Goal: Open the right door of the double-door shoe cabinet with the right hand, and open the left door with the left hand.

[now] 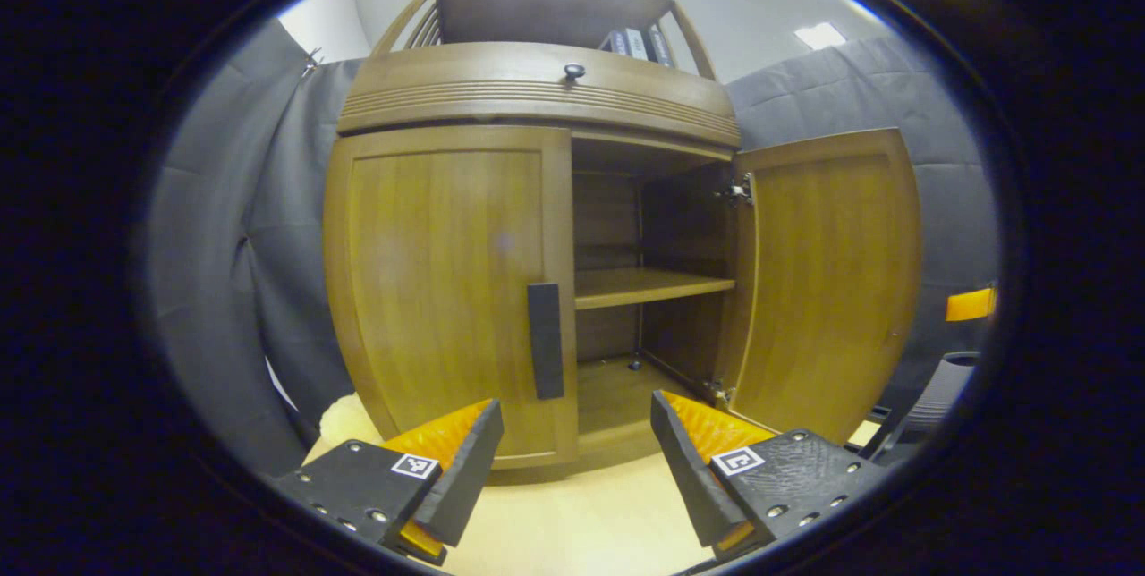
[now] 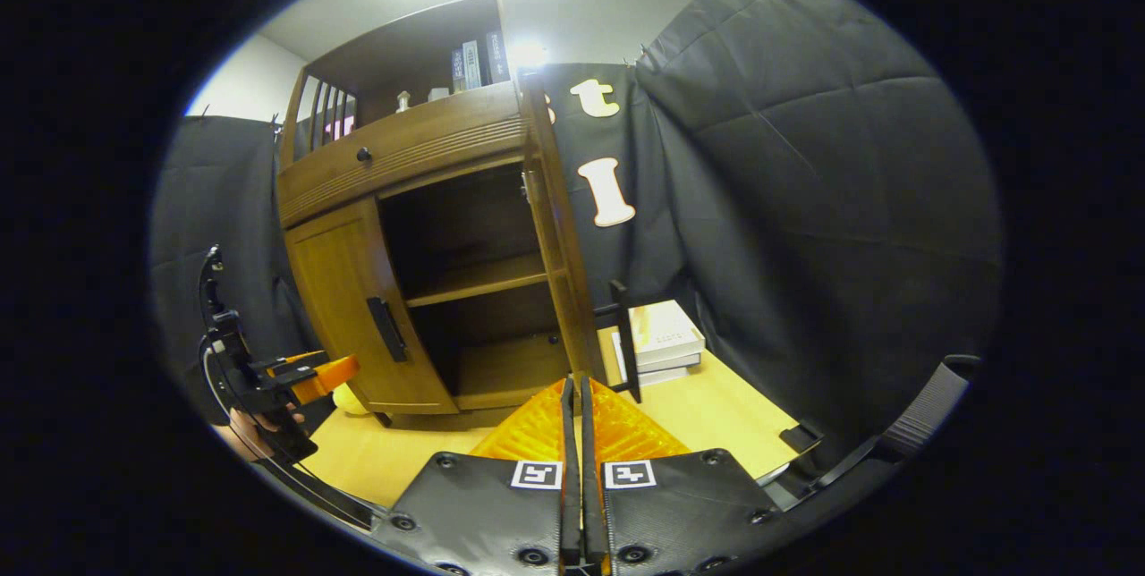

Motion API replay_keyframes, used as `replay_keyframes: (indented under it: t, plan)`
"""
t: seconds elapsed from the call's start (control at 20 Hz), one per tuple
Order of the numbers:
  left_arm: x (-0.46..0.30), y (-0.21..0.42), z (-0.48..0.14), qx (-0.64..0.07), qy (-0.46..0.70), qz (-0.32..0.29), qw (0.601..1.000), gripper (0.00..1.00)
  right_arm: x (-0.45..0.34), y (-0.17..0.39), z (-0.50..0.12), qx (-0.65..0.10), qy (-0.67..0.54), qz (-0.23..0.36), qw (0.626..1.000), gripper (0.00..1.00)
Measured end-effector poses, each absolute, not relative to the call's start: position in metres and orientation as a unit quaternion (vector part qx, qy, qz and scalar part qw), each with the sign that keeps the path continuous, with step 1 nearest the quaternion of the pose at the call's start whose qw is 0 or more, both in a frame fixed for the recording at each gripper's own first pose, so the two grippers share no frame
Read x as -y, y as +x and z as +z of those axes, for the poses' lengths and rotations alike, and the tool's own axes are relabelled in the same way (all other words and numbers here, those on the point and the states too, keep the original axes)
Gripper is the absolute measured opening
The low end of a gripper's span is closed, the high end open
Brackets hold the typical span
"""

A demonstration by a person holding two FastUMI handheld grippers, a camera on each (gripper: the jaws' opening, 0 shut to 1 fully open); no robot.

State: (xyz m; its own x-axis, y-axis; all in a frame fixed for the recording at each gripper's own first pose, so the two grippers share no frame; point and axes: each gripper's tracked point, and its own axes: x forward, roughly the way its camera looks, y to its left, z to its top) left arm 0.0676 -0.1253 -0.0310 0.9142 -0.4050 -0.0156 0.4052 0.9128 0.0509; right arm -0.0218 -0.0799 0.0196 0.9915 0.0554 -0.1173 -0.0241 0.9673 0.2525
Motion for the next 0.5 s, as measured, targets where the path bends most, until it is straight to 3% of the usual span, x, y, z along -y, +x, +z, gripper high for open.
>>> replay_keyframes:
  t: [0.4, 0.5]
  plan:
    - [0.125, 0.113, -0.012, 0.0, 0.001, -0.187, 0.982, 0.97, 0.034, 0.006, 0.044, -0.032, 0.126, 0.035, 0.991, 0.03]
    - [0.127, 0.124, -0.014, -0.008, -0.003, -0.18, 0.984, 0.97, 0.027, 0.009, 0.045, -0.041, 0.128, 0.038, 0.99, 0.18]
